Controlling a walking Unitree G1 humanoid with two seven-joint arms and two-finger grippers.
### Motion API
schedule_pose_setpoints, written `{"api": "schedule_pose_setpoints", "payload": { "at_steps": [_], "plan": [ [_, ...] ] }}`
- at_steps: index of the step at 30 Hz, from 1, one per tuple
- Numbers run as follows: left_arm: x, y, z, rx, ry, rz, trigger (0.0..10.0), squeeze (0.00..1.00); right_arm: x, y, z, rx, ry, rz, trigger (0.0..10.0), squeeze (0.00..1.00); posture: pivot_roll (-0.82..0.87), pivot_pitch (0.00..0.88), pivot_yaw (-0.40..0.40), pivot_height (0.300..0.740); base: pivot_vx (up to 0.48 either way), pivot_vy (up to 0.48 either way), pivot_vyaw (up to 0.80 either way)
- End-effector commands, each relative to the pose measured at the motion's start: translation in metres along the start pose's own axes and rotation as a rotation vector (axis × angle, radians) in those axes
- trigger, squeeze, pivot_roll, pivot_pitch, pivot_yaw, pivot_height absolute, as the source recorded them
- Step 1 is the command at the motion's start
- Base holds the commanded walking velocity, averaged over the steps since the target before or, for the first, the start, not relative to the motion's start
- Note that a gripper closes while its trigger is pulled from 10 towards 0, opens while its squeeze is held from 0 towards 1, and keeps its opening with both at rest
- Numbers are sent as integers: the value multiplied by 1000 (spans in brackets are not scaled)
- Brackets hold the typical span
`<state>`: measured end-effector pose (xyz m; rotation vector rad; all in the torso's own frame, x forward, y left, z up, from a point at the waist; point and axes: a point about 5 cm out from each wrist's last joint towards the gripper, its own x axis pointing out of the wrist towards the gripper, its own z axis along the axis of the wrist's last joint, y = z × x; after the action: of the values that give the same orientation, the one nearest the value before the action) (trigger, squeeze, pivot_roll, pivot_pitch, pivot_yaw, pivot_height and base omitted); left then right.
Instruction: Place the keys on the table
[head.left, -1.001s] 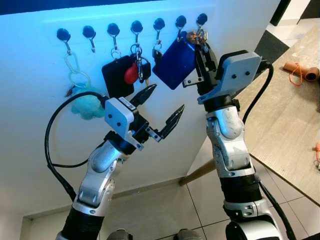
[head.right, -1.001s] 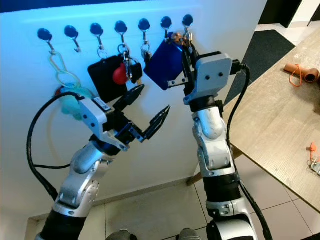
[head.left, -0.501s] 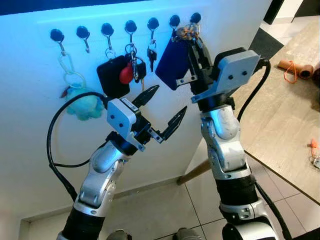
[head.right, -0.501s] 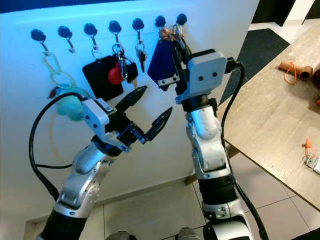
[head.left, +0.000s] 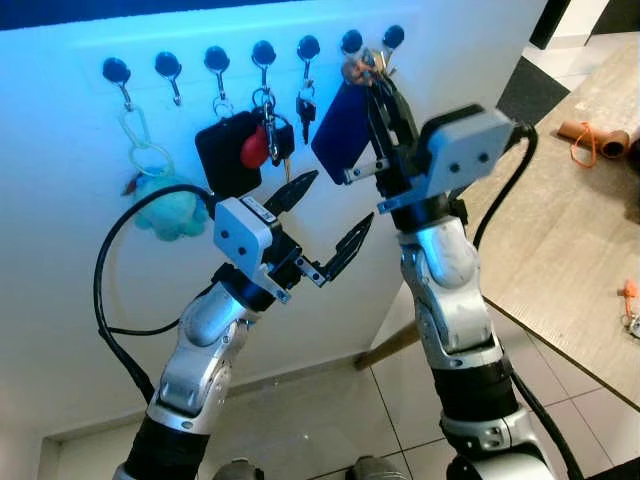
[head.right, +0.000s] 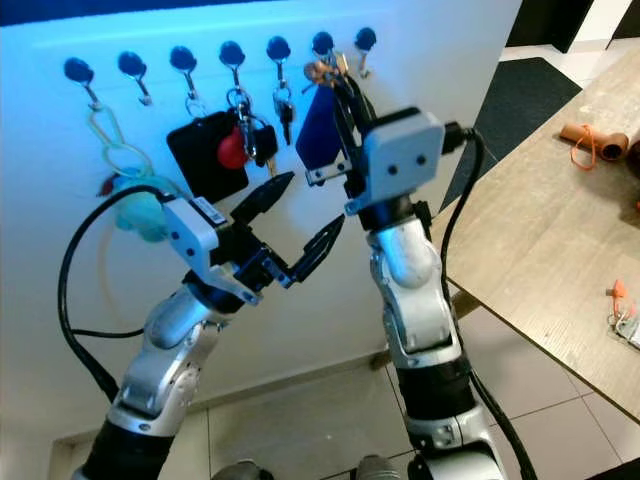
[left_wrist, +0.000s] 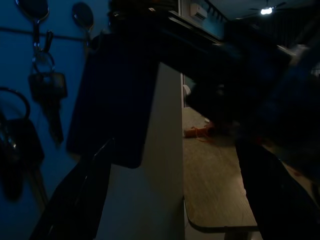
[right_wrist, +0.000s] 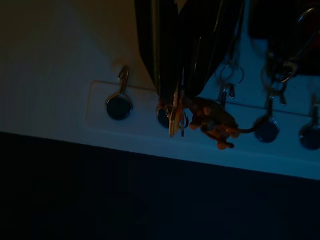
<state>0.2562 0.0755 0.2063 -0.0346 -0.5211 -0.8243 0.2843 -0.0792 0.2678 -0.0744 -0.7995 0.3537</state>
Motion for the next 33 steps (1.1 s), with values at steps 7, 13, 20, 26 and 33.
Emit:
{"api": "schedule_pose_setpoints", "payload": {
  "at_steps": [7, 13, 20, 26, 33],
  "plan": [
    [-3, -4, -3, -19, 14, -16, 10000, 0, -29, -4, -5, -58, 39, -48, 1490, 0, 35, 111, -2, 740, 0, 0, 0],
    [-2, -3, -4, -20, 15, -23, 10000, 0, -37, -7, -8, -84, 64, -66, 2000, 0, 33, 109, 4, 740, 0, 0, 0],
    [-4, -2, -8, -18, 36, -18, 10000, 0, -49, -6, -21, -75, 129, -72, 2314, 0, 37, 106, 2, 740, 0, 0, 0],
    [-32, 10, -35, -1, 163, 28, 10000, 0, -90, -2, -67, -18, 361, -35, 4157, 0, 42, 88, -2, 740, 0, 0, 0],
    [-76, 26, -70, -9, 349, 122, 10000, 0, -145, 3, -109, 86, 649, -3, 7725, 0, 41, 68, -2, 740, 0, 0, 0]
  ]
}}
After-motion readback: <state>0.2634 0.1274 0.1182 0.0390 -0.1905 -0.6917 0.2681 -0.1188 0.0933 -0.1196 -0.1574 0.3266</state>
